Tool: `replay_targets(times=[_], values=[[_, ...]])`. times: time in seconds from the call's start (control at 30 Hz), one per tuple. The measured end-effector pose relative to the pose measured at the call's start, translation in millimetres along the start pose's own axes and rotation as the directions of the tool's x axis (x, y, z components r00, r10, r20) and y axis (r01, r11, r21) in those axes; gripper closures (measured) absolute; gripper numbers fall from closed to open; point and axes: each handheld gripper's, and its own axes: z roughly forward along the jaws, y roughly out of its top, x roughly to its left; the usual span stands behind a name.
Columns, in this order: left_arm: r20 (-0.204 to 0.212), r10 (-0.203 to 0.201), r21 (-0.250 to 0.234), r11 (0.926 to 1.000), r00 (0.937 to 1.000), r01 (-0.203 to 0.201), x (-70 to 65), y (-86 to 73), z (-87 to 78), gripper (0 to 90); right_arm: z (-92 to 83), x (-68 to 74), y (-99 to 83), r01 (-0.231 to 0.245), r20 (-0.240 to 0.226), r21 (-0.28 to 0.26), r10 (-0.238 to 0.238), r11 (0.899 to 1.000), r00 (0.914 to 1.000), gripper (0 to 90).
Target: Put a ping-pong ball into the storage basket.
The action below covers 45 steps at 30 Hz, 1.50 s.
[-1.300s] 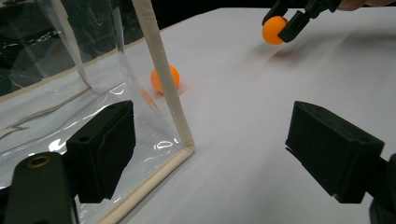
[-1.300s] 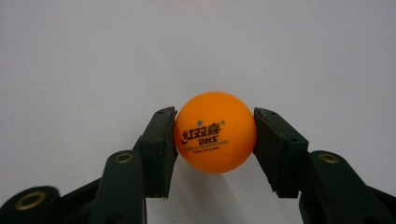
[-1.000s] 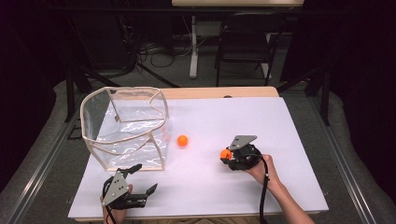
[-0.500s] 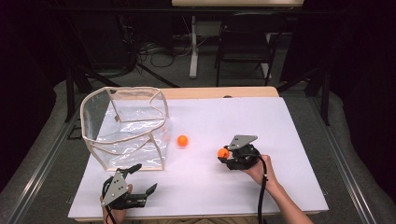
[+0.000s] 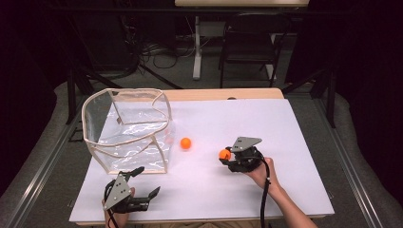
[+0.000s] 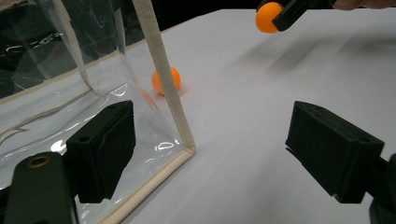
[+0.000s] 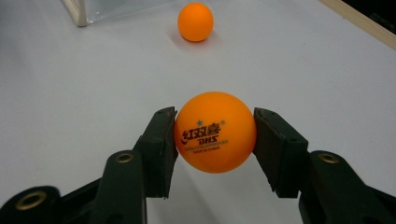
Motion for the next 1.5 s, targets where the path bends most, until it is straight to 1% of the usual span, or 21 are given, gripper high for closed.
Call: replay_targets(times=[0.5,1.03,1.17,1.5], values=[[-0.005,0.001,-0.002,1.0000,1.0000,-0.001,-0.2,0.2,-0.5,15.7,-0.3,3.2,6.6,0.013,0.009,-0.019,-0.013,1.000,0.9999,50.8],[-0.001,0.005,-0.004,1.0000,1.0000,-0.005,0.1,0.6,1.4,15.7,-1.1,2.9,23.3,0.018,0.005,-0.062,-0.018,0.998,0.9998,50.8],[0.004,0.000,-0.011,0.9999,1.0000,0.000,0.1,0.3,1.8,15.7,1.8,3.9,27.6,0.022,-0.001,-0.067,-0.023,0.997,0.9997,50.8],[0.005,0.001,-0.009,1.0000,1.0000,-0.001,0.1,0.2,2.5,15.7,6.5,7.3,39.3,0.034,-0.015,-0.087,-0.035,0.996,0.9993,50.8]])
